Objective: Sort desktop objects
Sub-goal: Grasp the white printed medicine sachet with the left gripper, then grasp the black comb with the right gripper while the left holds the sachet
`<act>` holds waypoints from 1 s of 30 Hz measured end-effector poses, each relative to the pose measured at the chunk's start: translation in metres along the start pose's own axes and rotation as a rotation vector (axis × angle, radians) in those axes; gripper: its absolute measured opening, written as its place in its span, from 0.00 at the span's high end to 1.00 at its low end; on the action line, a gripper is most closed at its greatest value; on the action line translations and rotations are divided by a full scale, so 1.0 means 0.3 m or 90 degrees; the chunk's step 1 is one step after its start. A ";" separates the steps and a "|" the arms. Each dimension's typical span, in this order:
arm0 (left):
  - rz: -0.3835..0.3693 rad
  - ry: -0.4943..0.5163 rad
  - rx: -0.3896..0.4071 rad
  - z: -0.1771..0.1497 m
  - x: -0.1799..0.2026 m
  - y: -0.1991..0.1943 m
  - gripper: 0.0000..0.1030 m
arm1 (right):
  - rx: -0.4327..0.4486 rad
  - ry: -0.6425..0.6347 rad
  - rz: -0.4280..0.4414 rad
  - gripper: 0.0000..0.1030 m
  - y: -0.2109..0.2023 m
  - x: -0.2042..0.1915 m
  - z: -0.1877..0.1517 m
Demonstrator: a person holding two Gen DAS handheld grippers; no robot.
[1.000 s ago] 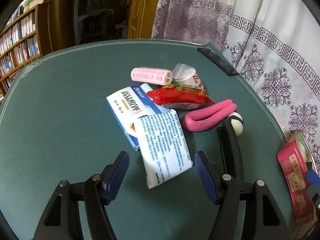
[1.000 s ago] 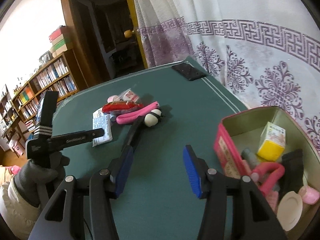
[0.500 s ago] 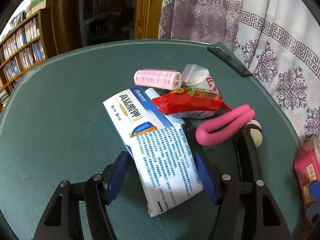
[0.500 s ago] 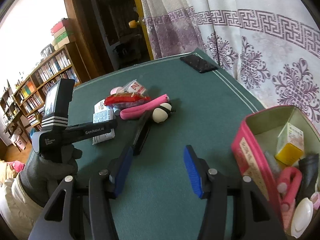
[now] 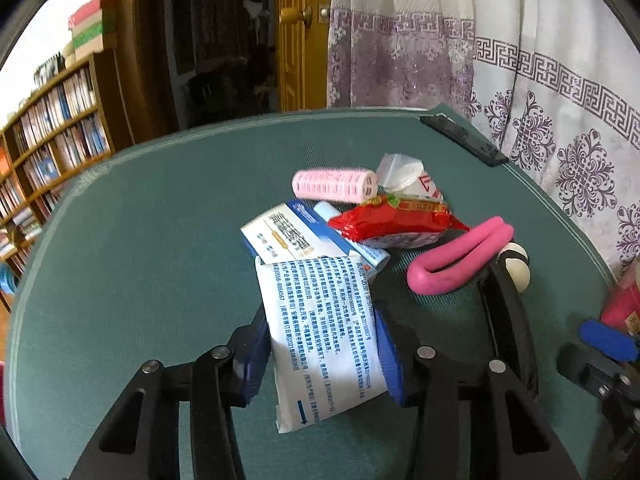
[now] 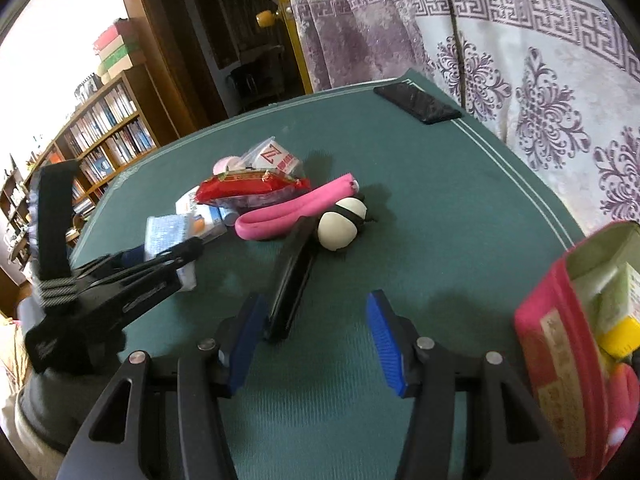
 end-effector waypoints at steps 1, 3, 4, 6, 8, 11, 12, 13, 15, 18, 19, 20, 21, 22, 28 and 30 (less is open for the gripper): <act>0.006 0.003 0.007 -0.001 -0.002 -0.007 0.52 | -0.002 0.000 -0.002 0.44 0.011 -0.001 0.008; 0.014 0.006 0.019 -0.001 -0.011 -0.023 0.52 | -0.007 0.002 -0.006 0.44 0.031 -0.002 0.024; 0.016 0.005 0.024 0.000 -0.014 -0.029 0.52 | -0.010 0.003 -0.005 0.44 0.043 -0.004 0.035; 0.016 -0.001 0.031 0.002 -0.027 -0.038 0.52 | -0.015 0.004 -0.009 0.44 0.068 -0.008 0.055; 0.014 -0.006 0.032 0.002 -0.036 -0.040 0.52 | -0.018 0.003 -0.012 0.44 0.088 -0.011 0.071; 0.013 -0.022 0.026 0.001 -0.058 -0.027 0.52 | -0.023 0.004 -0.003 0.44 0.120 -0.022 0.094; 0.012 -0.027 0.023 0.000 -0.061 -0.020 0.52 | -0.026 0.003 -0.002 0.44 0.130 -0.027 0.100; 0.009 -0.032 0.020 -0.002 -0.066 -0.015 0.52 | -0.028 0.001 -0.003 0.44 0.140 -0.032 0.104; 0.005 -0.042 0.013 -0.005 -0.074 -0.004 0.52 | -0.034 -0.005 0.000 0.44 0.157 -0.040 0.105; 0.003 -0.046 0.009 -0.007 -0.080 0.009 0.52 | -0.043 -0.011 0.003 0.44 0.177 -0.048 0.100; 0.003 -0.047 0.008 -0.009 -0.080 0.011 0.52 | -0.043 -0.013 0.003 0.44 0.181 -0.049 0.098; 0.002 -0.047 0.008 -0.009 -0.080 0.011 0.52 | -0.040 -0.016 0.002 0.44 0.181 -0.051 0.098; 0.001 -0.048 0.008 -0.010 -0.080 0.010 0.52 | -0.040 -0.016 0.001 0.44 0.182 -0.051 0.100; 0.001 -0.049 0.008 -0.010 -0.081 0.010 0.52 | -0.040 -0.017 0.000 0.44 0.183 -0.051 0.102; -0.003 -0.055 0.012 -0.011 -0.085 0.003 0.52 | -0.037 -0.034 -0.025 0.45 0.189 -0.065 0.100; -0.006 -0.056 0.013 -0.013 -0.087 0.001 0.52 | -0.033 -0.056 -0.045 0.49 0.191 -0.079 0.090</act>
Point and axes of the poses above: each gripper's, at about its wrist camera, not at the fingertips, and y roughly the way its jaws point, x to its right, z to its top, the point moved 5 cm from there along y, roughly the way its jaws point, and after that the axes turned 11 degrees about -x, right-handed, at the moved point
